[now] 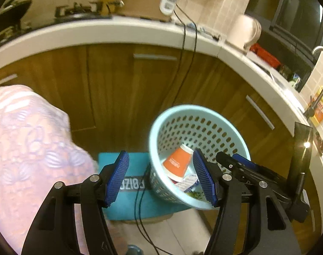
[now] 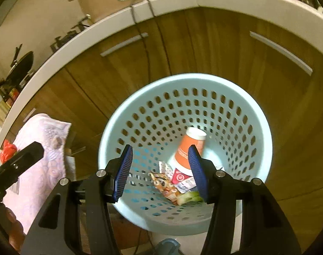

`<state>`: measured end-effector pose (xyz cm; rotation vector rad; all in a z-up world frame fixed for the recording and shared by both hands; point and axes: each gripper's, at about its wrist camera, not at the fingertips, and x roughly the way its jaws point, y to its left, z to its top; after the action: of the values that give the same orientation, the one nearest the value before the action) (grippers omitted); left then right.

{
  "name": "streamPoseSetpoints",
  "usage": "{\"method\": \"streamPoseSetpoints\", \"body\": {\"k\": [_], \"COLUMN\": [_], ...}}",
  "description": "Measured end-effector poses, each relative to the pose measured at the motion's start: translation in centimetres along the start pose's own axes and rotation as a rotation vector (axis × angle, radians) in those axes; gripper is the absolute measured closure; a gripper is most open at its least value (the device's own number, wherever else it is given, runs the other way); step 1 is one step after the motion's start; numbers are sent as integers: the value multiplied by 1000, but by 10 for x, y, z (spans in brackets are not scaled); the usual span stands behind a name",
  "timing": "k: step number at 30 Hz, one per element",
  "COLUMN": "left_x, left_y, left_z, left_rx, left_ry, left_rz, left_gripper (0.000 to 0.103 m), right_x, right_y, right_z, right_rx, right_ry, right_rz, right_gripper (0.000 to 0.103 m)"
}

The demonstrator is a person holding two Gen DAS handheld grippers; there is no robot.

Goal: Collect trash
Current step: 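Move both tools back over the table toward the milk carton and red bag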

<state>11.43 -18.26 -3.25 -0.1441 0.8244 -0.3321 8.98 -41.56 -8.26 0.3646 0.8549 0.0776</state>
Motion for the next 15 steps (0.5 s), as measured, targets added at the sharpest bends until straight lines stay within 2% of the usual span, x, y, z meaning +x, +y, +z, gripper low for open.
{"method": "streamPoseSetpoints", "body": {"k": [5, 9, 15], "left_x": [-45, -82, -134], "left_y": [25, 46, 98], "left_z": [-5, -15, -37], "left_rx": [-54, -88, -184], "left_ry": [-77, -140, -234], "left_rz": [24, 89, 260], "left_gripper": [42, 42, 42], "right_x": [-18, -35, -45], "right_y": [35, 76, 145], "right_z": [1, -2, -13], "right_rx": [-53, -124, -247], "right_ry": [-44, -92, -133], "right_rz": [46, 113, 225], "right_gripper": [52, 52, 52]}}
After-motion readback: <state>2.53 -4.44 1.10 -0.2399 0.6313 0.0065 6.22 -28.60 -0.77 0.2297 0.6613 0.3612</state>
